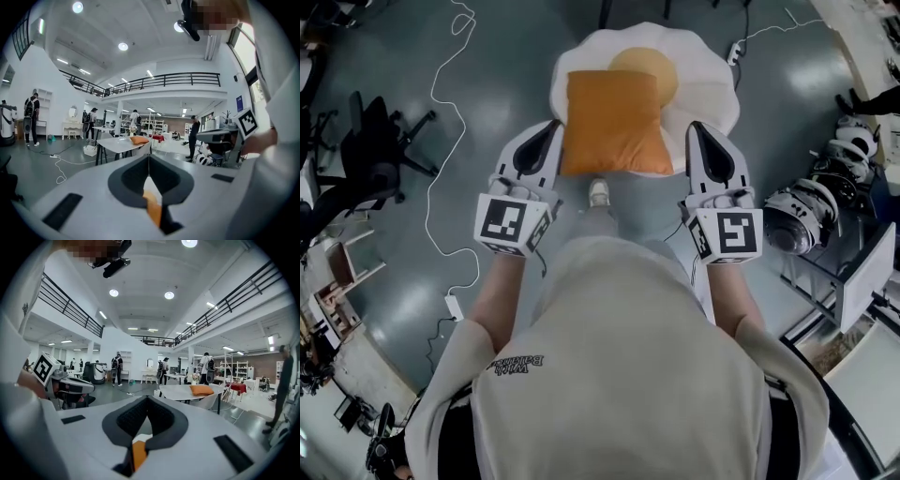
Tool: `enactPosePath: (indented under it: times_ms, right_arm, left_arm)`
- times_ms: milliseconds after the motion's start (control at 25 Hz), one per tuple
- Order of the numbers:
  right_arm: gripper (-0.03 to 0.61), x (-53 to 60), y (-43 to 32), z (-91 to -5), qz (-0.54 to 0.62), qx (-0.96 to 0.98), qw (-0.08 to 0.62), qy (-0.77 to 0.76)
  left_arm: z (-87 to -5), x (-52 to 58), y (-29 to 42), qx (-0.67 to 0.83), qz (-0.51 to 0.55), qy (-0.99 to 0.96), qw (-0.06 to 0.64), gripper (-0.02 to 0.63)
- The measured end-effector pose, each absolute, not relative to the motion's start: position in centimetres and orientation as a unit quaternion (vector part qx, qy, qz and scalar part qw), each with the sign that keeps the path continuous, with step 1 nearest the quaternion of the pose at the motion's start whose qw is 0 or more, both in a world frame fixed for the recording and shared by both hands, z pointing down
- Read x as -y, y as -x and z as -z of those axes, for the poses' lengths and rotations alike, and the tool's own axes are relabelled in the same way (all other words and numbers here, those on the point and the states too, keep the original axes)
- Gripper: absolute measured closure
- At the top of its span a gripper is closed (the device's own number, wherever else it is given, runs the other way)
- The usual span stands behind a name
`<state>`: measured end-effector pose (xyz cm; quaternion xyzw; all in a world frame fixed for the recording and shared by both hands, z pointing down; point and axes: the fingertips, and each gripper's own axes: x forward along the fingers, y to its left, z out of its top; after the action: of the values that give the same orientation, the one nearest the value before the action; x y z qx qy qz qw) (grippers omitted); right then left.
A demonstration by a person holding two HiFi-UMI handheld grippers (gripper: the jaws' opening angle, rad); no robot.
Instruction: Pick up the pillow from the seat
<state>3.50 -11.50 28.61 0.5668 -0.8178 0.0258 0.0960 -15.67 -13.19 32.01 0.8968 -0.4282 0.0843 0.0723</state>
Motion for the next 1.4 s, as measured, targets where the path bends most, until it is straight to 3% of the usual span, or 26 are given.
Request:
enactPosePath:
  times_ms: [640, 1240, 1400]
  right_arm:
    - [0.569, 16.2, -2.9, -28.6, -0.037, 0.820, 0.109, -0.560]
    - [0.568, 18.8, -3.9, -33.7, -0.115, 0.845, 0.123, -0.507]
    - [0.528, 20.4, -4.5, -36.9, -0.139, 0.842, 0.136, -0.504]
  left_arm:
    - [-29.5, 16.8, 14.1, 0.387, -0.037, -0.919, 0.071, 0.603]
    - [-32.8, 18.7, 12.6, 0.416, -0.097, -0.896, 0.121, 0.600]
    - [-35.2, 19.9, 11.9, 0.413, -0.117, -0.893, 0.132, 0.531]
